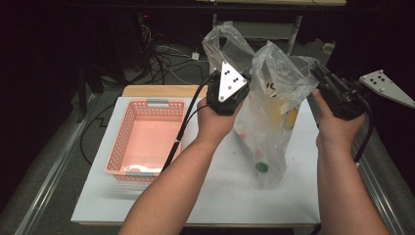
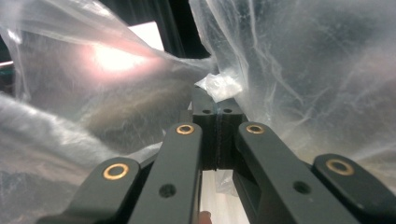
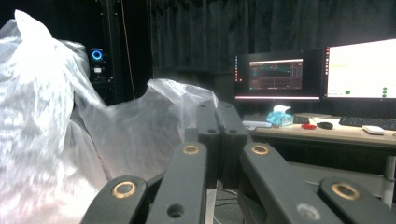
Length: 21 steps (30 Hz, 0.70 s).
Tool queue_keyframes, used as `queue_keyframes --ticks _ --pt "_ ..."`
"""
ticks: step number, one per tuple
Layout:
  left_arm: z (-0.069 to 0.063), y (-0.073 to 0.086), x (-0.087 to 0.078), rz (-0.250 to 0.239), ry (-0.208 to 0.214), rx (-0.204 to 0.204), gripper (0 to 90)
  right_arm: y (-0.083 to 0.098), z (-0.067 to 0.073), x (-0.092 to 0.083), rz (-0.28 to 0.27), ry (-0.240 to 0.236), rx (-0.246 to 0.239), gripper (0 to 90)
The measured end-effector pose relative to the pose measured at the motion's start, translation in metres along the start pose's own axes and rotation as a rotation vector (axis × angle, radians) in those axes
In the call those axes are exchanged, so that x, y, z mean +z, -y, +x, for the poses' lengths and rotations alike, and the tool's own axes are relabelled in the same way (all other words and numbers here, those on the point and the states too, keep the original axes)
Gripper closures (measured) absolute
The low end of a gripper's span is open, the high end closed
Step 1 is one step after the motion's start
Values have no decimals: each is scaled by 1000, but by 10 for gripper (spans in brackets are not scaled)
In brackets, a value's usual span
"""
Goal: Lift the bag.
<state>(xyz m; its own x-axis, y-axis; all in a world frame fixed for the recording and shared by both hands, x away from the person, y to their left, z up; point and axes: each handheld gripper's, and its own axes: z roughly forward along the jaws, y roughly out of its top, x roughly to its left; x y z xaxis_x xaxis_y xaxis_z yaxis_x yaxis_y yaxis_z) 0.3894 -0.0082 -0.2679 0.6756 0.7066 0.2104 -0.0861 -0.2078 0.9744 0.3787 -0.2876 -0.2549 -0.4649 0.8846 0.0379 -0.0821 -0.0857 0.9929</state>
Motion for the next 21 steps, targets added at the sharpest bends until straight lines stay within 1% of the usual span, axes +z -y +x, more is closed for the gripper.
queue_keyframes --ticks 1,5,8,10,12,15,17,18,20,21 --pt "-2 4 2 13 7 1 881 3 -1 0 5 3 -3 900" --pt "-8 21 7 40 33 -31 881 21 -2 -1 41 8 0 900" --pt "-8 27 8 64 65 -57 878 34 -2 -3 70 9 -4 900" --pt "-8 30 7 75 85 -80 872 40 -2 -4 87 8 -7 900" --pt "-9 32 5 82 87 -82 861 44 -2 -5 103 5 -12 900" --pt "-8 36 1 90 93 -104 848 49 -1 -6 123 3 -20 900" --pt "-7 39 -2 97 97 -111 837 52 0 -6 136 0 -15 900" --pt "-7 41 -3 103 102 -115 829 54 0 -6 141 -5 -25 900" --pt "-8 44 -8 110 108 -122 786 56 1 -7 148 -8 -15 900" --pt "-9 46 -11 114 114 -135 756 57 2 -7 153 -14 -26 900"
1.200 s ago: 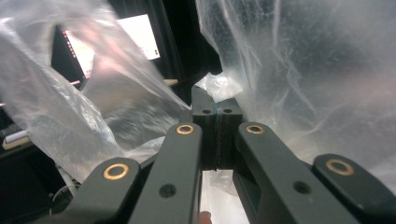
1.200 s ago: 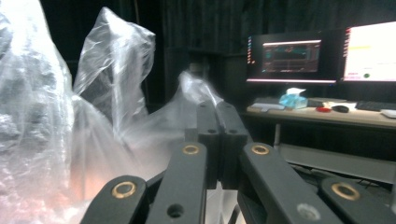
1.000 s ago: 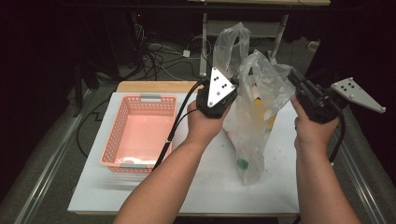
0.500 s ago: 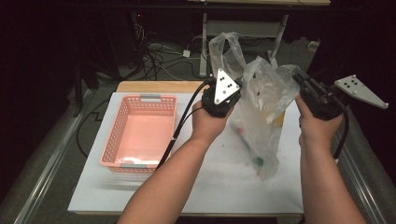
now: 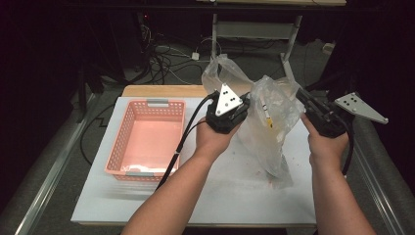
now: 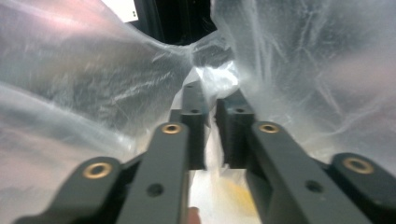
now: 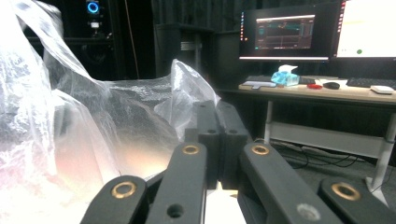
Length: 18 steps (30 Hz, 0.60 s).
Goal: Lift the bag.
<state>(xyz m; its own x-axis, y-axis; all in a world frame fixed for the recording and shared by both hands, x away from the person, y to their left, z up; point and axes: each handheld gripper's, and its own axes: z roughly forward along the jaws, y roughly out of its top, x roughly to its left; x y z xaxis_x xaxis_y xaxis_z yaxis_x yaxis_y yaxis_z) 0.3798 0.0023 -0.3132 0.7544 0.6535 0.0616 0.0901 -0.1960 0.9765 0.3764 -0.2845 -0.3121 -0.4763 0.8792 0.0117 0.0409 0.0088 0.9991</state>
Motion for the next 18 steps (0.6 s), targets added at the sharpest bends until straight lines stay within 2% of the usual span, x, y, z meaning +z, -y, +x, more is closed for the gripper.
queue_keyframes --ticks 3,6,9,11,15,18 --pt "-3 7 -7 28 26 -30 658 3 3 -1 7 -8 2 900" --pt "-9 14 -17 53 44 -27 569 5 4 -3 13 -12 -3 900" --pt "-14 22 -29 57 49 -52 489 7 4 -4 22 -9 -11 900" --pt "-17 28 -38 61 38 -56 435 8 3 -5 25 -7 -13 900" --pt "-23 41 -57 80 51 -71 372 9 2 -6 27 -1 -13 900" --pt "-30 53 -75 60 60 -80 344 10 2 -6 32 2 -8 900"
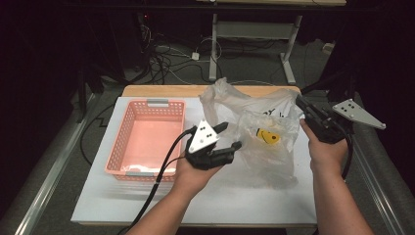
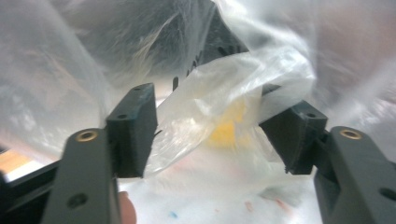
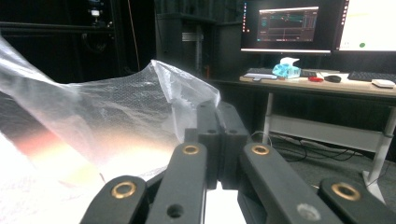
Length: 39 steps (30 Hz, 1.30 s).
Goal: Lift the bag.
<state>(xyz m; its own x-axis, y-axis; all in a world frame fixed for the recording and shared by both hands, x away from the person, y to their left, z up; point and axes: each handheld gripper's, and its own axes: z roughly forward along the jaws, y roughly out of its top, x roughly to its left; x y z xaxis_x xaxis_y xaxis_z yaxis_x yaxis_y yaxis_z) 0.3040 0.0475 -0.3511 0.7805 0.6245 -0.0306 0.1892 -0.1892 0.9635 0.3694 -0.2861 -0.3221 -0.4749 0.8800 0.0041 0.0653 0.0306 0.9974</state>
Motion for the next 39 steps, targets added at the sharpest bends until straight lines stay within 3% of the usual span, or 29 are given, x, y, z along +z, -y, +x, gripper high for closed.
queue_keyframes --ticks 4,11,15,18,22,25,30,32,39 --pt "-6 16 -16 15 21 -8 309 2 -1 0 6 0 -10 900" --pt "-1 46 -24 103 35 -43 164 6 1 -4 15 -3 -13 900" --pt "-2 60 -32 119 25 -31 84 7 1 -8 27 -4 -33 900" --pt "-4 64 -41 108 51 -56 8 9 1 -10 33 -3 -41 900" --pt "-13 62 -54 95 53 -20 0 12 -1 -12 42 1 -42 900" --pt "-11 66 -60 132 16 13 0 15 -2 -15 47 -4 -42 900" --pt "6 82 -61 183 -63 -10 0 16 2 -25 40 -16 -52 900" --pt "12 88 -61 189 -67 -37 0 14 3 -30 31 -25 -64 879" --pt "23 94 -72 204 -82 -56 0 6 9 -54 3 -63 -63 743"
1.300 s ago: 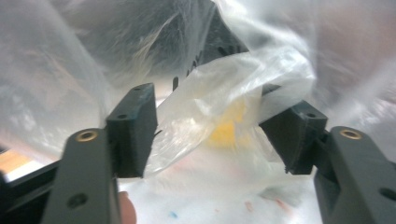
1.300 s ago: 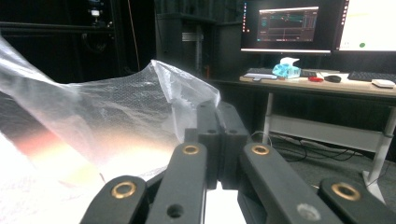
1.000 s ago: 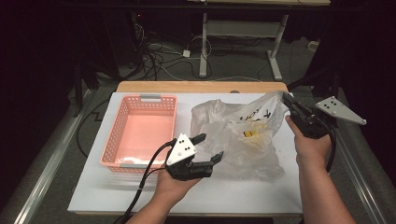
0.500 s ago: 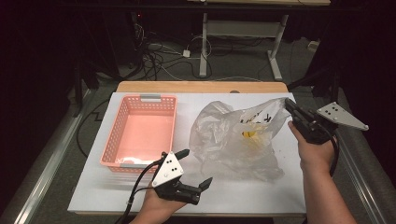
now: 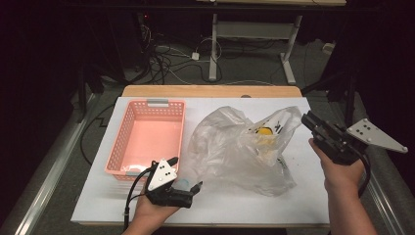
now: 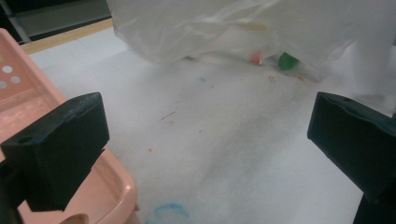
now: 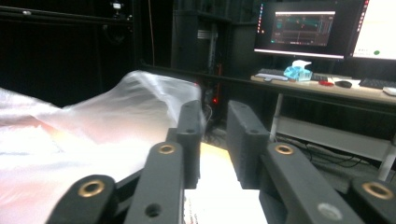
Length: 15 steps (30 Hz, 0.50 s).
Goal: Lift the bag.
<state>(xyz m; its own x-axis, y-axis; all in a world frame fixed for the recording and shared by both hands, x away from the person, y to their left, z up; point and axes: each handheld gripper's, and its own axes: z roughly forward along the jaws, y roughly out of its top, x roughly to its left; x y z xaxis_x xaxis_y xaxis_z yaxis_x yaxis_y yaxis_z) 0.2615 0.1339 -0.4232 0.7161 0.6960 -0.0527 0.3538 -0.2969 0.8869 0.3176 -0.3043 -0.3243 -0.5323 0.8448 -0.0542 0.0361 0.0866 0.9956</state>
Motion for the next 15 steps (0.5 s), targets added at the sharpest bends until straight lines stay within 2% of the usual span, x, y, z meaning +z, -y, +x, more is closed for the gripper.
queue_keyframes --ticks 3,6,11,15 --pt "4 1 -4 -7 -6 -8 0 5 5 -7 20 -11 0 705" --pt "7 4 -7 1 -6 -3 0 21 8 -8 76 -23 9 644" --pt "11 11 -17 -22 -2 -11 0 55 8 -7 172 -29 46 486" --pt "16 17 -25 -9 -13 -9 0 79 9 -7 236 -41 57 318"
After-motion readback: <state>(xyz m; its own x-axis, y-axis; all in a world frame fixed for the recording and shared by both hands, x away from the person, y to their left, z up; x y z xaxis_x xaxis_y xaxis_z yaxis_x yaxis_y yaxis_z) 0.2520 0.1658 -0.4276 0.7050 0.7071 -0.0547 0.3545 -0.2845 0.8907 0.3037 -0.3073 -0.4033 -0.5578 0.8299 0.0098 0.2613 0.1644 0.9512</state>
